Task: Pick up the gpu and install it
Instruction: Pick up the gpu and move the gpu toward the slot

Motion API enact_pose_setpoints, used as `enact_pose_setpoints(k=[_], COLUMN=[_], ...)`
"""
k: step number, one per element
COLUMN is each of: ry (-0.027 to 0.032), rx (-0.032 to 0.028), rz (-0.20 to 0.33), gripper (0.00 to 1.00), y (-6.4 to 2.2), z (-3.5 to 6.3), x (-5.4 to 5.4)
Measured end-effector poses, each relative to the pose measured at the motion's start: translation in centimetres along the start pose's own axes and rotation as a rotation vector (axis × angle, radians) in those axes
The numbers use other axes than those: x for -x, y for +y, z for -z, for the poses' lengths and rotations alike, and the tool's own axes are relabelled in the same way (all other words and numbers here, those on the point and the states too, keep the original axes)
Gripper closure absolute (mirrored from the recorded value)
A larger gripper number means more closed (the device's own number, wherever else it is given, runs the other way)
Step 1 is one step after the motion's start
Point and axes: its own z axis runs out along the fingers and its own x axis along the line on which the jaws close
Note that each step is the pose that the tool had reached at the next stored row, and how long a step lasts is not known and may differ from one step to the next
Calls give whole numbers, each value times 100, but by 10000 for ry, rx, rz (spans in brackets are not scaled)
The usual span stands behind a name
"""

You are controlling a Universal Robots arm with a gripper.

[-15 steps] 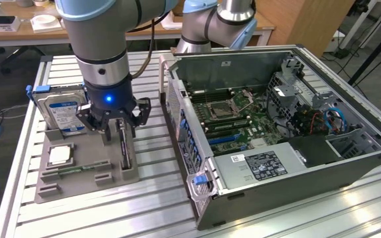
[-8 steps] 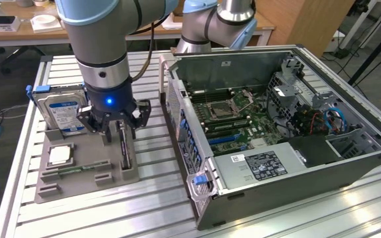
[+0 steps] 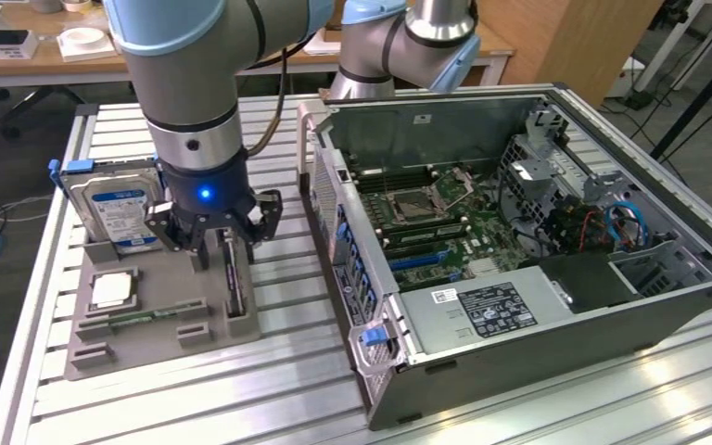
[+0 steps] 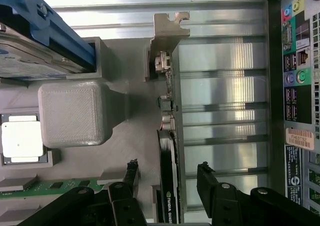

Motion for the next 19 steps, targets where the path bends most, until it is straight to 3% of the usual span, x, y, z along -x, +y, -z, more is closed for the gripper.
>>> enact_pose_setpoints(k=[19], ry=[0], rx=[-11], rz=[0], gripper=[41], y=[-5], z=[-125], x=[-3])
